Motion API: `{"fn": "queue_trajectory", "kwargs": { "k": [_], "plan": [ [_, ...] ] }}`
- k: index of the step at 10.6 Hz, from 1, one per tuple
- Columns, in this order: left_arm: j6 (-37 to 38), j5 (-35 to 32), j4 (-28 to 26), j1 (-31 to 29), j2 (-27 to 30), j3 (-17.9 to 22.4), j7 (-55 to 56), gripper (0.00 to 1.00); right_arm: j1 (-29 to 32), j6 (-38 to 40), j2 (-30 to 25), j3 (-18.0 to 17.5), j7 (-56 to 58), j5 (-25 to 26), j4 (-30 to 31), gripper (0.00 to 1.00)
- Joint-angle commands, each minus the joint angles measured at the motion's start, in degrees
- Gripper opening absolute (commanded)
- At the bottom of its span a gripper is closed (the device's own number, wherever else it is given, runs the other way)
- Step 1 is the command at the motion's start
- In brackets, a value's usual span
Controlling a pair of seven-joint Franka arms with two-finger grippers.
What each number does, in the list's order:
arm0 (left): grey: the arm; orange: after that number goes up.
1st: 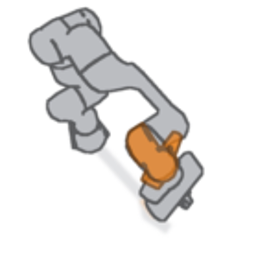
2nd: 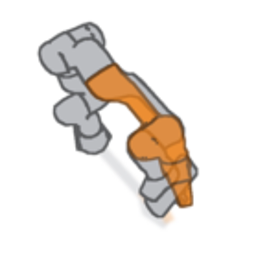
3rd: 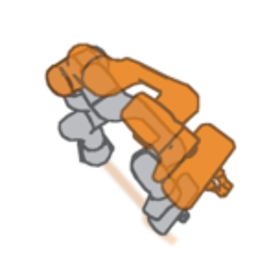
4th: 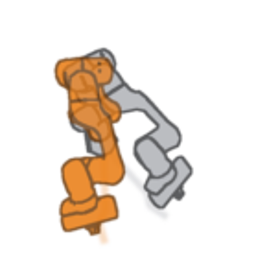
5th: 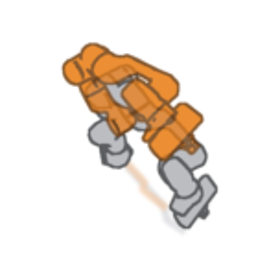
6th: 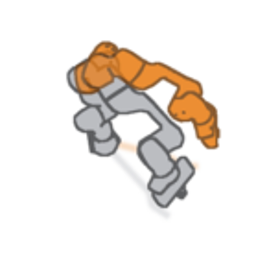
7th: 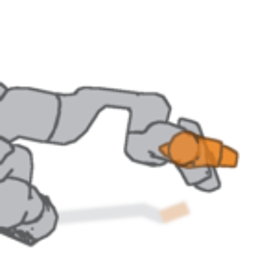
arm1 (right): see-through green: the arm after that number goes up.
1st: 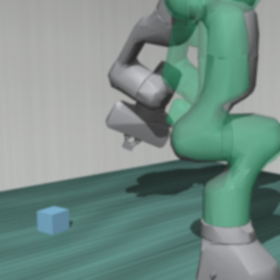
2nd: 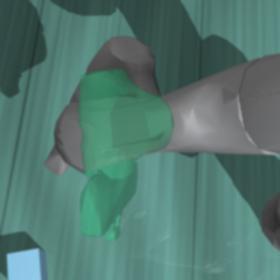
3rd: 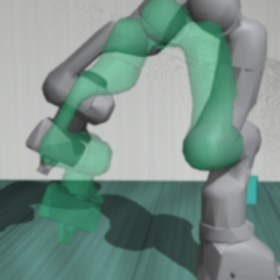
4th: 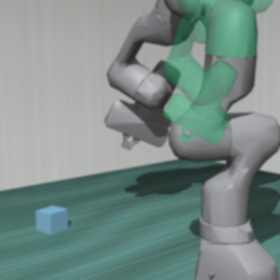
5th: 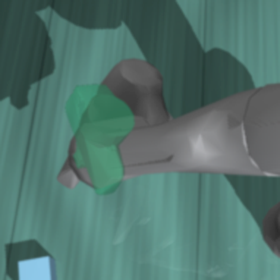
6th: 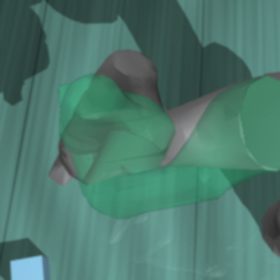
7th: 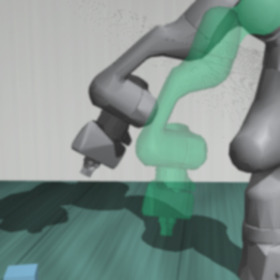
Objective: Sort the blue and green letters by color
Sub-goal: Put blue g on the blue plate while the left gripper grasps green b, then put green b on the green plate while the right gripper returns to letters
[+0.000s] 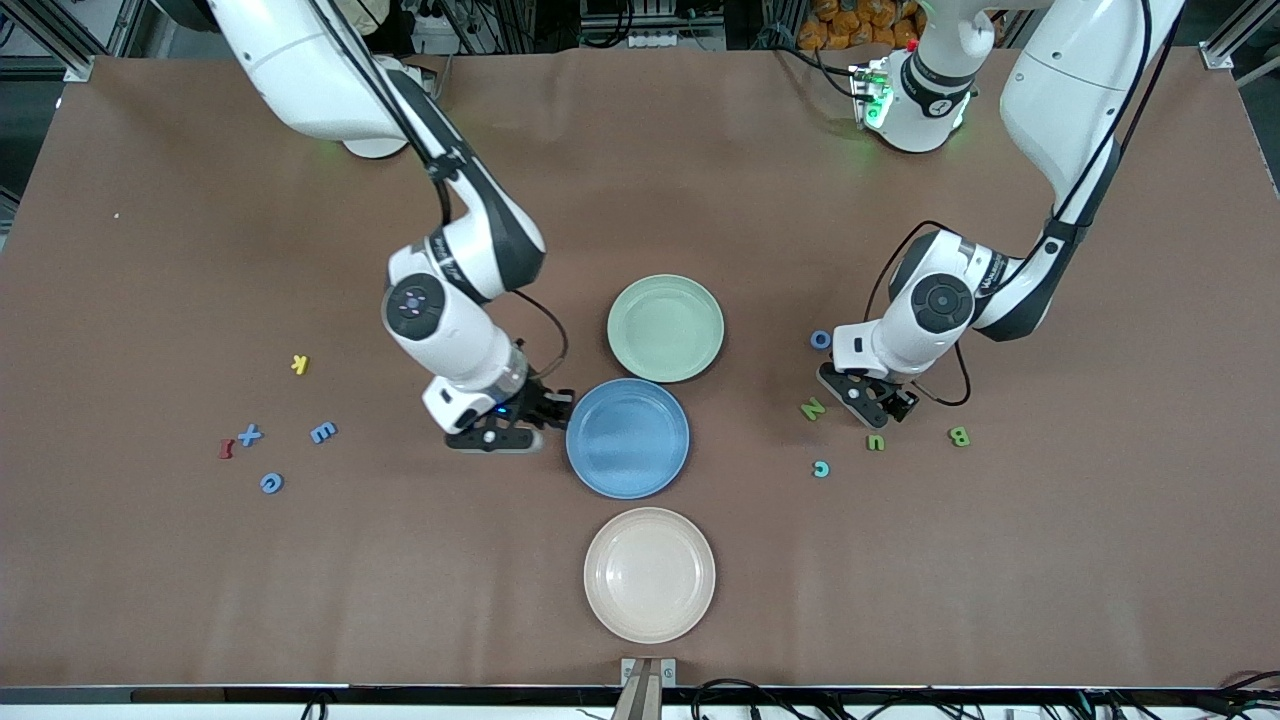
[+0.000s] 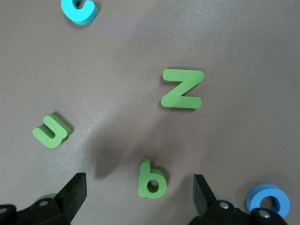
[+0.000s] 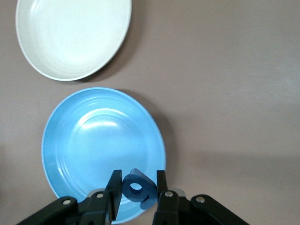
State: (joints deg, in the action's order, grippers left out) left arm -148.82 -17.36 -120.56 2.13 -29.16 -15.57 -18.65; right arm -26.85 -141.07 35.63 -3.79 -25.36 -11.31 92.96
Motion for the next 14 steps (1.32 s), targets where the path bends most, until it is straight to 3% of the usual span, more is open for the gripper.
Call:
{"fn": "queue_trajectory", "kwargs": {
  "k": [1, 2, 3, 4, 5, 9, 14],
  "plan": [
    [-0.95, -1.45, 0.15, -0.28, -0.55, -0.25, -1.3, 1.0, -2.77, -2.78, 5.59, 0.45, 0.04, -1.35, -6.3, 0.11],
    [-0.95, -1.37, 0.15, -0.63, -0.63, -0.25, -1.3, 0.96, -3.82, -4.46, 6.2, 0.37, 0.04, -1.35, -6.3, 0.12],
    [-0.95, -1.28, 0.15, -0.64, -0.63, -0.25, -1.3, 0.6, -4.44, -4.91, 6.38, 0.28, 0.04, -1.44, -6.3, 0.21],
    [-0.95, -1.19, 0.07, -0.64, -0.63, -0.25, -1.21, 0.04, -4.62, -4.91, 6.39, 0.1, -0.04, -2.48, -6.3, 0.76],
    [-0.95, -1.1, -0.02, -0.64, -0.63, -0.25, -0.77, 0.0, -5.32, -4.91, 6.12, 0.19, 0.04, -3.36, -6.3, 1.0],
    [-0.95, -0.66, -0.02, -0.11, -0.63, -0.25, 0.54, 0.0, -4.89, -3.08, 4.98, 0.19, 1.1, -2.58, -5.78, 1.0],
    [-0.95, 2.06, 0.24, -0.64, 1.81, -1.66, 15.19, 0.0, -0.24, 12.21, -0.28, 2.21, 8.64, 5.15, -5.07, 1.0]
  ]
}}
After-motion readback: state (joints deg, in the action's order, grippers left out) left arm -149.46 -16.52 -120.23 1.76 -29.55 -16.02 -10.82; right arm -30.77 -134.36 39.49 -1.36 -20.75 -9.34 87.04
